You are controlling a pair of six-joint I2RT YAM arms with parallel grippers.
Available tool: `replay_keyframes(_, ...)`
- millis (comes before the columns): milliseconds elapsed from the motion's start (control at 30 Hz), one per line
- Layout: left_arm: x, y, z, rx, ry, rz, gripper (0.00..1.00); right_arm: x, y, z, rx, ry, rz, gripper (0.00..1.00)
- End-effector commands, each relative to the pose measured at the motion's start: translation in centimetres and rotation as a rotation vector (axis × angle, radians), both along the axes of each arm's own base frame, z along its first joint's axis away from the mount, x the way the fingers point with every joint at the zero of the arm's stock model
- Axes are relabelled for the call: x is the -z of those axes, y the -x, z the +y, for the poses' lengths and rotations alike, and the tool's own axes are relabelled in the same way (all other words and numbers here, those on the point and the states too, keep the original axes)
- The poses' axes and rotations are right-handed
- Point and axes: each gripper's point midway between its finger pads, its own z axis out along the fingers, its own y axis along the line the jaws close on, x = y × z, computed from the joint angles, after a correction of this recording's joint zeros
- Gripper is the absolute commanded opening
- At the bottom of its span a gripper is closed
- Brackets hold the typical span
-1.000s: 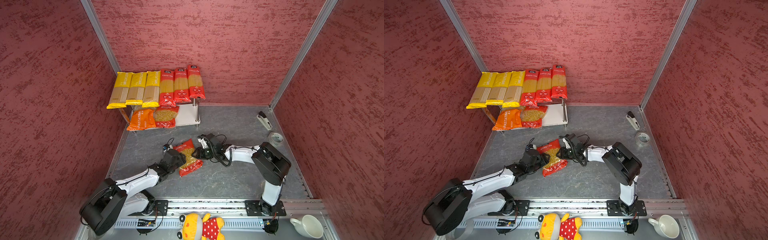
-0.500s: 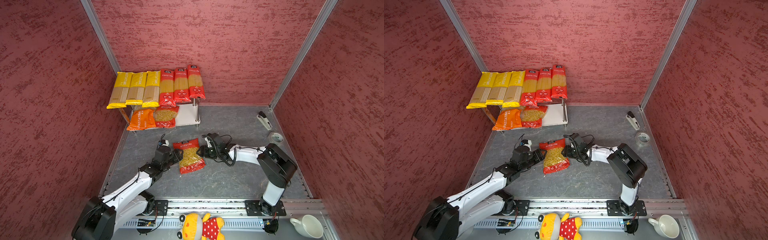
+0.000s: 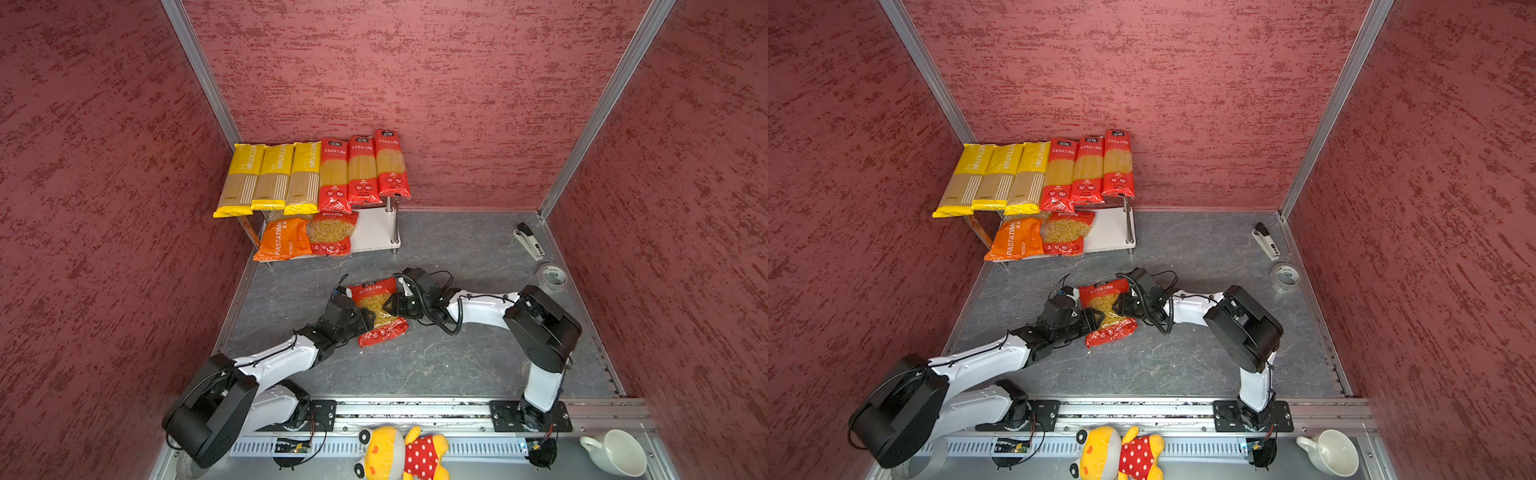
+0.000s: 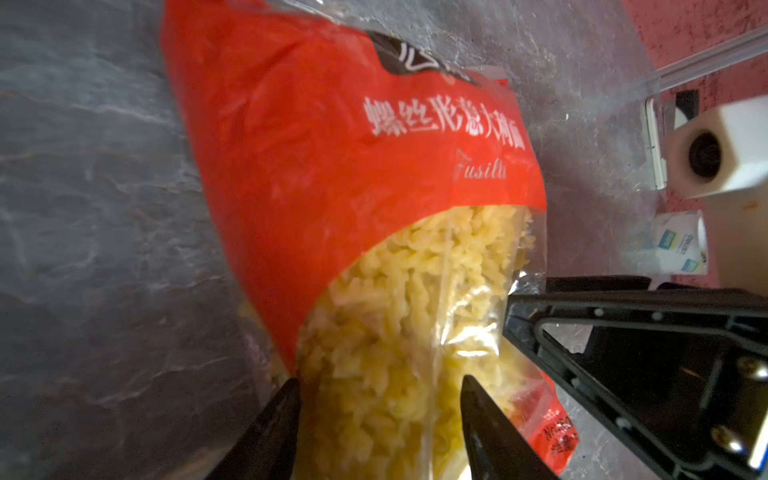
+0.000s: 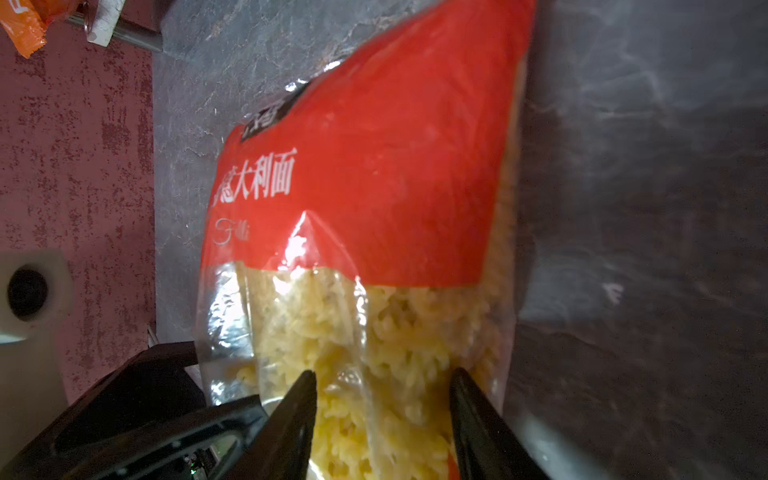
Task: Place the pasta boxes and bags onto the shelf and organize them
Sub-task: 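Carry the fusilli bag with both grippers onto the lower shelf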
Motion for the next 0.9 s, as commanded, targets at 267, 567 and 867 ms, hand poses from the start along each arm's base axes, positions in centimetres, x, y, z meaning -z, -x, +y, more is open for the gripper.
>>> replay_keyframes(267, -2.5, -1.2, -1.6, 0.072, 0.024, -0.107, 0.29, -1.8, 0.4, 2.1, -0.070, -0.064, -0.039, 0.26)
replay_keyframes(567, -4.9, -1.4, -2.0, 0.102, 0.031, -0.184, 0.17, -4.9, 0.3, 2.4, -0.068, -0.177, -0.133, 0.12)
replay_keyframes(867, -9.8, -1.8, -2.4, 0.171, -0.041, -0.388, 0.08, -9.0, -0.4, 2.3, -0.033, -0.301, -0.270, 0.04)
